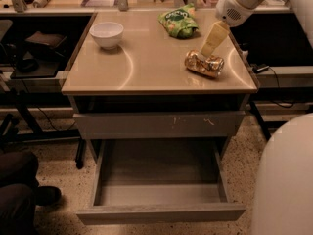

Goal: Place orange can into middle drawer

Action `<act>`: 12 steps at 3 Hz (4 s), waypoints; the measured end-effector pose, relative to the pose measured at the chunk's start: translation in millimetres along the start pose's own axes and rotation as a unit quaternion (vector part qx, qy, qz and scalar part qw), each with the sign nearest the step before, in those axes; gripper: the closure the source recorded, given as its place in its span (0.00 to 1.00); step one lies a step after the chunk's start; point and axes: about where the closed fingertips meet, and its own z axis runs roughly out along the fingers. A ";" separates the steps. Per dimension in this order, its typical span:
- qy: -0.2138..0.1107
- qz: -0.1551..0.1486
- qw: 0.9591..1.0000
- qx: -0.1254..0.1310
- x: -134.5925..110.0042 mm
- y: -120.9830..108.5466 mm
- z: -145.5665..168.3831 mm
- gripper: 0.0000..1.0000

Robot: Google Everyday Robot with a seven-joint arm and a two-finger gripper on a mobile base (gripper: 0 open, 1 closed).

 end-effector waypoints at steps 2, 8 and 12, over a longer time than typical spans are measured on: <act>0.002 0.053 0.996 -0.075 32.1 20.9 82.6 0.00; -0.034 0.040 0.998 -0.028 36.9 26.0 42.0 1.00; -0.135 0.007 0.987 0.090 16.9 140.1 -71.4 1.00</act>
Offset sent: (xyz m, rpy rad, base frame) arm 0.0099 0.0090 -0.1344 0.1191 0.2521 -0.0397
